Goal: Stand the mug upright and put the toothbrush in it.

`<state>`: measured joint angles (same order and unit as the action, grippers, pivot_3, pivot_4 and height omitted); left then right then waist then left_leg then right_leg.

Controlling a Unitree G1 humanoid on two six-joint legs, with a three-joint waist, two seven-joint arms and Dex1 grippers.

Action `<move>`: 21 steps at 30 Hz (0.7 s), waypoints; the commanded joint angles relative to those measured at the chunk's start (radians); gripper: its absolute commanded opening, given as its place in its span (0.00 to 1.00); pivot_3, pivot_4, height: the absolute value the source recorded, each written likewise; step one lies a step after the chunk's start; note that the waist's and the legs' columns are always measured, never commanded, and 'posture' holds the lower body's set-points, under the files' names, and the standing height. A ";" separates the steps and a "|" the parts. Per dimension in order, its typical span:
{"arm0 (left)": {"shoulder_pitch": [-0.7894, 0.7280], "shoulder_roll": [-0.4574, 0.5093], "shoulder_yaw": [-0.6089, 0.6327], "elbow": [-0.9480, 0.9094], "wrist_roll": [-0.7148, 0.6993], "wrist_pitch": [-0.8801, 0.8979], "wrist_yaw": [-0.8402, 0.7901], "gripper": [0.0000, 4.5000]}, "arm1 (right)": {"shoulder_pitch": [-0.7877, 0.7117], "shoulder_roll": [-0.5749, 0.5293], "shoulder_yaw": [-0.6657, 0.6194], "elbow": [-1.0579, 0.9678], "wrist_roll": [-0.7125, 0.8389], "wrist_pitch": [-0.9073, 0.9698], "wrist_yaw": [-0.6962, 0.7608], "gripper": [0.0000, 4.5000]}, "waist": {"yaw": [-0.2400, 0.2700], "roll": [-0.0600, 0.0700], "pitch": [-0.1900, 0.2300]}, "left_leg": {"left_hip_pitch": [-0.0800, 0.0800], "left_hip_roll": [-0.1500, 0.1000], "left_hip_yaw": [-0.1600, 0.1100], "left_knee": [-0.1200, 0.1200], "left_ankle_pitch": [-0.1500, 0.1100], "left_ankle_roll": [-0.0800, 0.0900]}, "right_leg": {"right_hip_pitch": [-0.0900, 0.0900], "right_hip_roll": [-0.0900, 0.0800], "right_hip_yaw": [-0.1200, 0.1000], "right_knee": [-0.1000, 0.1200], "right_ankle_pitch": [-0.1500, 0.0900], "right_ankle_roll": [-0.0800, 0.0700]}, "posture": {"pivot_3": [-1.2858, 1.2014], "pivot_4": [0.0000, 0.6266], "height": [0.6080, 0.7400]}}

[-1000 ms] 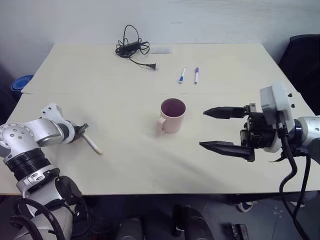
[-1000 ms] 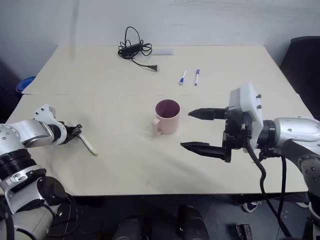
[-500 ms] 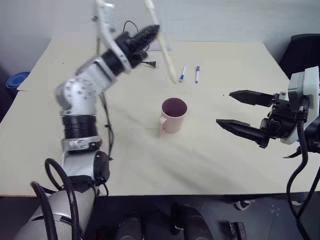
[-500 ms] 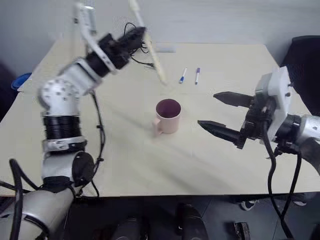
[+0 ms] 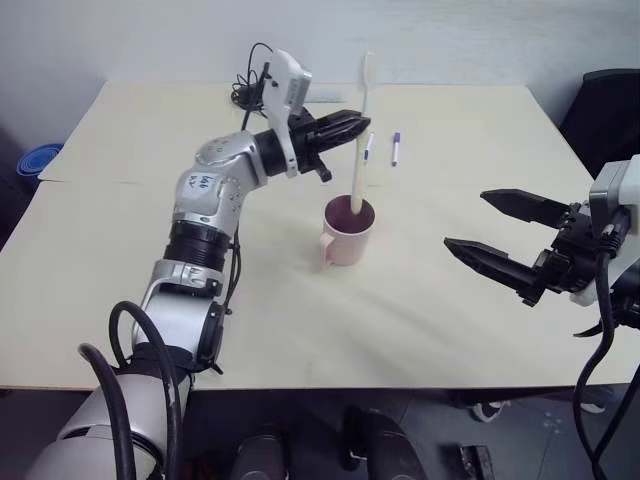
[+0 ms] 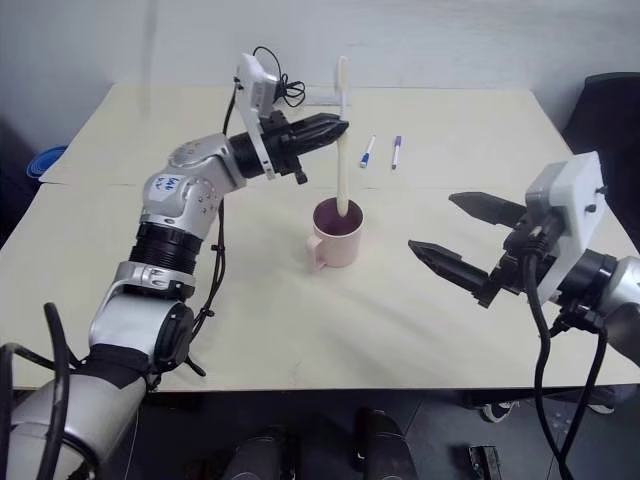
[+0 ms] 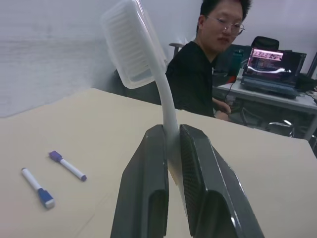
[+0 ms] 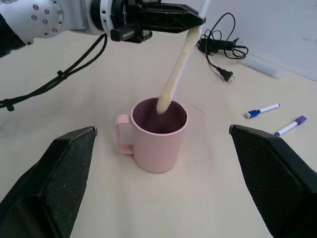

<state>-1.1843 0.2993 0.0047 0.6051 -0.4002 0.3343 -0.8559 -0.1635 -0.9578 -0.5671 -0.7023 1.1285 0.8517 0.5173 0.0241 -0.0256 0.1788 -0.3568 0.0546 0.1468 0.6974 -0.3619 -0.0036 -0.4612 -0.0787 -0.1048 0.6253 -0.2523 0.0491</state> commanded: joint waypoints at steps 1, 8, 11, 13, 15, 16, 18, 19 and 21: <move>-0.003 0.009 -0.009 -0.022 0.025 -0.024 -0.050 0.03 | 0.001 0.001 -0.033 -0.010 0.008 -0.031 -0.010 1.00 | 0.000 0.000 0.000 | 0.000 0.000 0.000 0.000 0.000 0.000 | 0.000 0.000 0.000 0.000 0.000 0.000 | 0.52 0.24 1.00; 0.054 0.002 -0.055 -0.070 0.080 -0.065 -0.106 0.36 | -0.022 -0.015 -0.001 0.024 -0.013 -0.052 0.018 1.00 | 0.001 0.000 0.000 | 0.000 0.000 0.000 0.000 0.000 0.001 | 0.000 0.000 0.000 0.000 0.000 0.000 | 0.52 0.24 1.00; 0.068 0.014 -0.032 -0.112 0.057 -0.034 -0.122 0.54 | -0.037 -0.015 0.021 0.043 -0.025 -0.059 0.034 1.00 | 0.001 0.000 0.000 | -0.001 0.000 0.000 0.000 0.000 0.001 | 0.000 0.000 0.000 0.000 0.000 0.000 | 0.52 0.24 1.00; 0.085 0.074 0.018 -0.185 0.009 0.070 -0.128 0.66 | -0.053 -0.015 0.052 0.060 -0.045 -0.068 0.053 1.00 | -0.004 0.000 0.000 | -0.001 0.000 0.000 0.000 0.000 0.001 | 0.000 0.000 0.000 0.000 0.000 0.000 | 0.52 0.24 1.00; 0.138 0.182 0.029 -0.305 -0.021 0.154 -0.199 0.78 | -0.070 -0.018 0.083 0.085 -0.066 -0.077 0.081 1.00 | -0.019 0.000 0.000 | 0.000 0.001 -0.001 0.000 0.000 0.001 | -0.001 0.001 0.001 0.001 0.000 0.000 | 0.52 0.24 1.00; 0.174 0.245 0.020 -0.365 -0.023 0.176 -0.246 0.84 | -0.079 -0.019 0.094 0.100 -0.073 -0.079 0.096 1.00 | -0.028 0.001 0.001 | 0.001 0.001 -0.001 -0.001 0.000 0.000 | -0.001 0.001 0.002 0.001 0.000 0.000 | 0.52 0.24 1.00; 0.270 0.405 0.007 -0.475 -0.016 0.176 -0.364 0.97 | -0.091 -0.031 0.113 0.145 -0.088 -0.079 0.147 1.00 | -0.037 0.002 0.001 | 0.004 0.002 0.000 -0.004 0.001 -0.001 | -0.001 0.001 0.002 0.003 -0.001 -0.001 | 0.52 0.24 1.00; 0.321 0.496 0.008 -0.513 -0.005 0.164 -0.424 0.97 | -0.092 -0.043 0.122 0.172 -0.100 -0.081 0.186 1.00 | -0.038 0.003 0.002 | 0.005 0.002 0.000 -0.006 0.001 -0.001 | -0.001 0.001 0.002 0.003 -0.001 -0.002 | 0.52 0.24 1.00; 0.398 0.641 0.015 -0.557 0.016 0.131 -0.509 0.97 | -0.084 -0.072 0.133 0.219 -0.124 -0.082 0.262 1.00 | -0.037 0.003 0.002 | 0.004 0.002 0.000 -0.006 0.001 -0.002 | -0.001 0.002 0.002 0.002 -0.001 -0.002 | 0.52 0.24 1.00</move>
<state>-0.7930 0.8863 -0.0027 0.1138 -0.3926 0.4970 -1.2957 -0.2428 -1.0013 -0.4292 -0.4971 1.0183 0.7871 0.7200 -0.0130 -0.0221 0.1810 -0.3527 0.0564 0.1464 0.6916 -0.3613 -0.0054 -0.4624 -0.0769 -0.1033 0.6271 -0.2538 0.0467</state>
